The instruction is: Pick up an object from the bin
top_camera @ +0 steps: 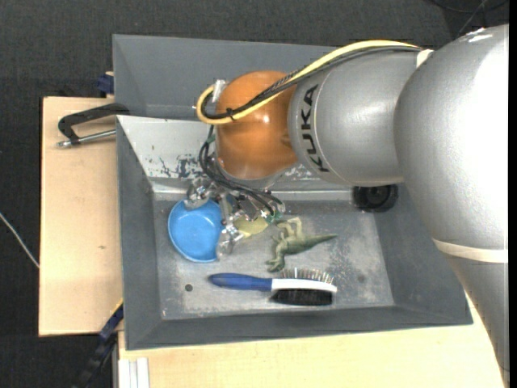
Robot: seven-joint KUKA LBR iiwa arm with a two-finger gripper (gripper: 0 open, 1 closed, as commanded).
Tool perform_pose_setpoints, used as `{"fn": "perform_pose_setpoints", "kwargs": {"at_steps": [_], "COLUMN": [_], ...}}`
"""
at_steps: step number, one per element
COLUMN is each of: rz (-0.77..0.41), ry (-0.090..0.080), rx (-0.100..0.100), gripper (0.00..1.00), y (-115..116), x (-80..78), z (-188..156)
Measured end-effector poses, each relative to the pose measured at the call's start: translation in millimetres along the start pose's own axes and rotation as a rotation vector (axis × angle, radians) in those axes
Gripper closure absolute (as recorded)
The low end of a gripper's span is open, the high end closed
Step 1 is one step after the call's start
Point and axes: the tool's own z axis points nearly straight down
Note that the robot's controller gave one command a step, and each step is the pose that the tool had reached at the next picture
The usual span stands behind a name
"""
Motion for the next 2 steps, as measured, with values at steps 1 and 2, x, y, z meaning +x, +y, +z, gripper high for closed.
{"fn": "perform_pose_setpoints", "kwargs": {"at_steps": [1, 2], "rz": [-0.289, -0.286], "ry": [0.002, 0.004], "rx": [-0.001, -0.003], "gripper": [0.00, 0.00], "y": [31.7, 31.7], "x": [-24.7, -26.4], "z": [29.2, 27.7]}}
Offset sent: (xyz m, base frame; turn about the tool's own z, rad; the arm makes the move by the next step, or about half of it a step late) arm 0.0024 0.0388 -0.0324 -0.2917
